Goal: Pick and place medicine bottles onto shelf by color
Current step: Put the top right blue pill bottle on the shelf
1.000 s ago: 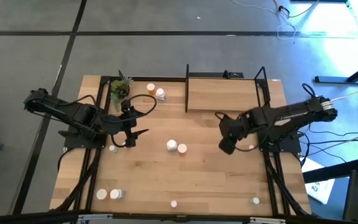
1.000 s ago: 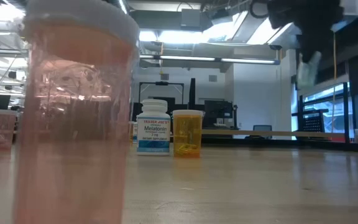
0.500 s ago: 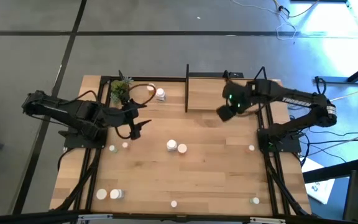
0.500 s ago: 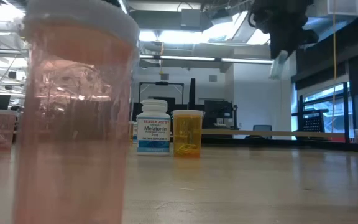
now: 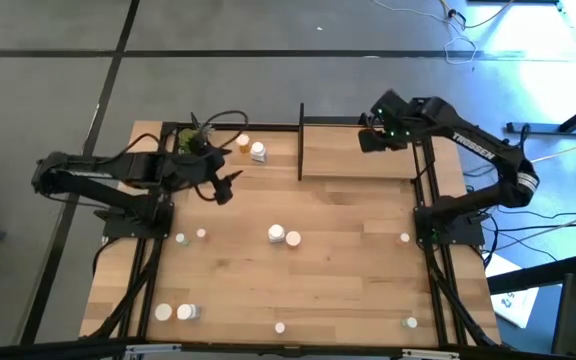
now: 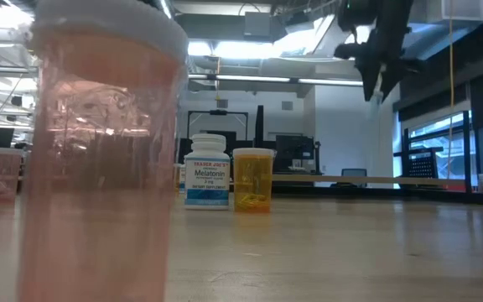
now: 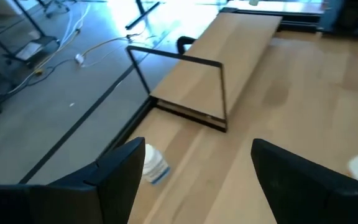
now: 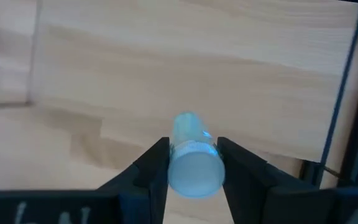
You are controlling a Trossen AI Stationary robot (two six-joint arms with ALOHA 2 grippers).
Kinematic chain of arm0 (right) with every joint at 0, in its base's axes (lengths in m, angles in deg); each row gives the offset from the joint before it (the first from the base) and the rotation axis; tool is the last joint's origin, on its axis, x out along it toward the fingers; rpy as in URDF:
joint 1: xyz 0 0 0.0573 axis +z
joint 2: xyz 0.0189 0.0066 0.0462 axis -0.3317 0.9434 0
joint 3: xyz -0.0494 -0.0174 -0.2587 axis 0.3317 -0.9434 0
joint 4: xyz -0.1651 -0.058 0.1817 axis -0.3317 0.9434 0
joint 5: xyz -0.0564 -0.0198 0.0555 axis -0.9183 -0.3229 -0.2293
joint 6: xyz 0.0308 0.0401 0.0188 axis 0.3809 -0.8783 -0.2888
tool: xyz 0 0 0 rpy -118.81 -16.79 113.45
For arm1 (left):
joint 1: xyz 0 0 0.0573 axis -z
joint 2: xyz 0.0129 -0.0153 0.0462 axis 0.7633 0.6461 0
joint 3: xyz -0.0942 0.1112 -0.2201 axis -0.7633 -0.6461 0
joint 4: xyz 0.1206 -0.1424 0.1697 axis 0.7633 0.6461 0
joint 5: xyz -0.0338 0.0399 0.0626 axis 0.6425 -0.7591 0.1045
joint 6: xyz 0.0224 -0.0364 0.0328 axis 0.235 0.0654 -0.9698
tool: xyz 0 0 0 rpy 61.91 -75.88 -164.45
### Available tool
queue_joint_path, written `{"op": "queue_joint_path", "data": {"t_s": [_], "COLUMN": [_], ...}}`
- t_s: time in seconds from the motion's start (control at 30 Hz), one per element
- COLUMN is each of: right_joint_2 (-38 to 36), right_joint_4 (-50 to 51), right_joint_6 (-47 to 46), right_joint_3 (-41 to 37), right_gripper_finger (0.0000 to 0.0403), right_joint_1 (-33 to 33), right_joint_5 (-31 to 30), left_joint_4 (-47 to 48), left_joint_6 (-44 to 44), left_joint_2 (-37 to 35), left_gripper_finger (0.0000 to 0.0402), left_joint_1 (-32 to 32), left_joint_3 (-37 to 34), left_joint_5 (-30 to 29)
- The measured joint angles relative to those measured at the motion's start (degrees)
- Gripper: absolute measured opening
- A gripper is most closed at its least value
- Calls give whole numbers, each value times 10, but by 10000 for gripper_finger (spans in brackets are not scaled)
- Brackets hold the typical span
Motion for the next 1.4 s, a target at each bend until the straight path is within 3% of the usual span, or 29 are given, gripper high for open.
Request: {"op": "queue_joint_path", "data": {"t_s": [0.3, 0.57, 0.8, 1.17, 1.4], "right_joint_2": [59, 105, 126, 172, 208], "right_joint_4": [-25, -25, -29, -62, -73], "right_joint_6": [0, -1, 3, 35, 77], "right_joint_3": [0, 0, 0, 0, 0], "right_gripper_finger": [129, 129, 129, 129, 129], "right_joint_1": [-65, -110, -149, -179, -193], "right_joint_5": [-22, -49, -17, -16, -49], "left_joint_4": [1, 1, 2, 2, 1], "left_joint_6": [71, 71, 29, 15, 15], "left_joint_2": [0, 0, 0, 0, 0], "left_gripper_finger": [289, 289, 289, 289, 289], "left_joint_1": [-69, -99, -117, -150, -162], "left_joint_3": [0, 0, 0, 0, 0], "left_joint_5": [-3, -3, -2, -2, -2]}}
